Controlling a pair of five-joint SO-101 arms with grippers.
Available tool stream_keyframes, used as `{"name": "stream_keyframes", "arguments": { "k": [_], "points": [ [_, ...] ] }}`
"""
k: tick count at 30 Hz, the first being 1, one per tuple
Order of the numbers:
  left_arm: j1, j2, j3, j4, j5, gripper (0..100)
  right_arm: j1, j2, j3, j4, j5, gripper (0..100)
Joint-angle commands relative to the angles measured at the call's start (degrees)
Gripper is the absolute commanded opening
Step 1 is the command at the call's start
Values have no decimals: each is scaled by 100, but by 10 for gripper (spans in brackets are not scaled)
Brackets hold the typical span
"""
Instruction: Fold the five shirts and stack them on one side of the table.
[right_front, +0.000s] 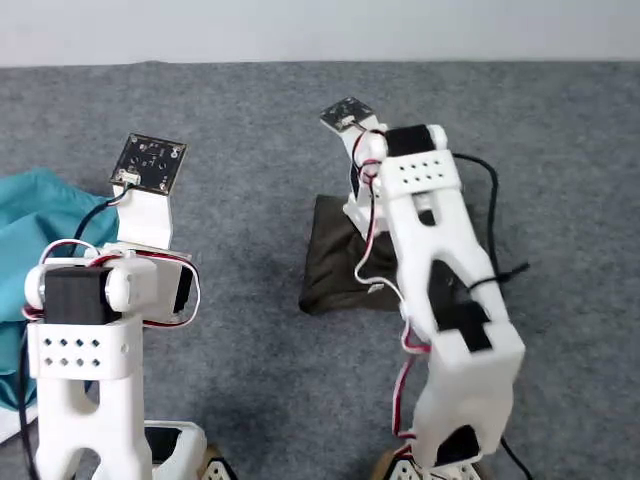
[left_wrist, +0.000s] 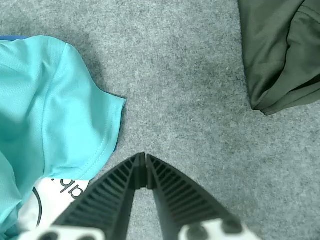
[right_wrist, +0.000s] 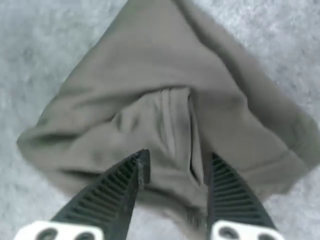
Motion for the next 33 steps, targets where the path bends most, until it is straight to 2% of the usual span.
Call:
{"name": "stream_keyframes", "arguments": {
  "k": [1, 9, 17, 26, 33],
  "points": [
    [-9, -123, -13, 35, -35, 5, -48, 549, -1090, 127, -308, 271],
    [-9, -123, -13, 35, -35, 5, -101, 1991, -2848, 1130, -422, 285],
    [-9, -123, 163, 0, -53, 5, -330, 2721, -3657, 1218, -422, 284],
    [-9, -123, 163, 0, -62, 5, -391, 2800, -3657, 1288, -387, 60],
    [-9, -123, 163, 0, -62, 5, -259, 2791, -3666, 1305, -387, 47]
  ]
}}
